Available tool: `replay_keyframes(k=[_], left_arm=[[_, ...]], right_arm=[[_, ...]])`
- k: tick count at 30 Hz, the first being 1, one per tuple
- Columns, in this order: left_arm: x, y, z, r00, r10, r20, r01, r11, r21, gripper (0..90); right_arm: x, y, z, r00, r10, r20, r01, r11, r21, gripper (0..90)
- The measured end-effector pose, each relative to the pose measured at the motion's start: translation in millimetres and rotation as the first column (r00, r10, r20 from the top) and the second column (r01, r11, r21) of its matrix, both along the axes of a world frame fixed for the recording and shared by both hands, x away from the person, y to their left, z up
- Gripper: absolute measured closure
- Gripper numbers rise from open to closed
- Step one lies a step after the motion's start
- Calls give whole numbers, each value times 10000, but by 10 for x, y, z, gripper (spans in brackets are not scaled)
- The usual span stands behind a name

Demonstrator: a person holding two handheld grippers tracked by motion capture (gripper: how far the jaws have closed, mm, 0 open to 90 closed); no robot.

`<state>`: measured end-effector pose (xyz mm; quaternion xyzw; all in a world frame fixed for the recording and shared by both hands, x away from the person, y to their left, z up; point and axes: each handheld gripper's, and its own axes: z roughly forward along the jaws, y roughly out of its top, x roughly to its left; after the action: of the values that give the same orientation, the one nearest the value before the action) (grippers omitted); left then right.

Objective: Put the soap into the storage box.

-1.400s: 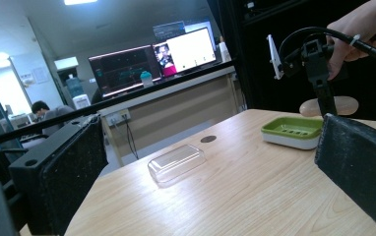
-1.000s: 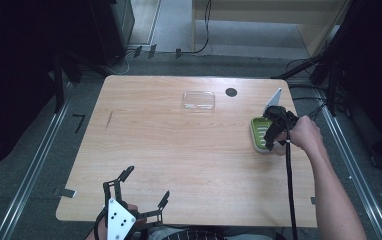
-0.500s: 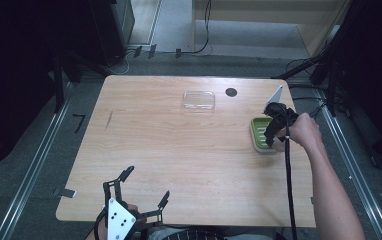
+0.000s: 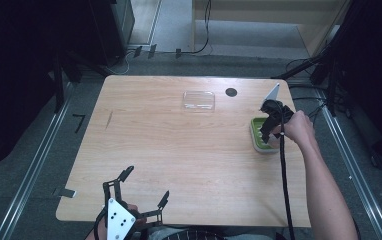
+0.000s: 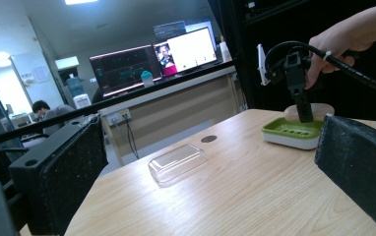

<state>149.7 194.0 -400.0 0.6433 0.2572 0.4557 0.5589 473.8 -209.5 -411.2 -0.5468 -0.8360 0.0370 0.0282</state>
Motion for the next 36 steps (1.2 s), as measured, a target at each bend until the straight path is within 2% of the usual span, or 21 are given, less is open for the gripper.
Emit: replay_keyframes(k=[12, 19, 29, 36], left_arm=[[4, 2, -1, 10000, 20, -9, -20, 10000, -46, 0], [11, -5, 0, 10000, -50, 1, 50, 10000, -46, 0], [17, -12, -1, 10000, -74, -5, 74, 10000, -28, 0], [16, -10, -1, 10000, -65, -7, 65, 10000, -41, 0]], right_arm=[[101, 25, -55, 9994, -225, 255, 219, 9995, 207, 339], [150, 2, -125, 9976, -627, 297, 622, 9979, 184, 339], [199, 7, -198, 9943, -1003, 358, 987, 9942, 426, 338], [226, -15, -248, 9883, -1461, 433, 1441, 9885, 455, 337]])
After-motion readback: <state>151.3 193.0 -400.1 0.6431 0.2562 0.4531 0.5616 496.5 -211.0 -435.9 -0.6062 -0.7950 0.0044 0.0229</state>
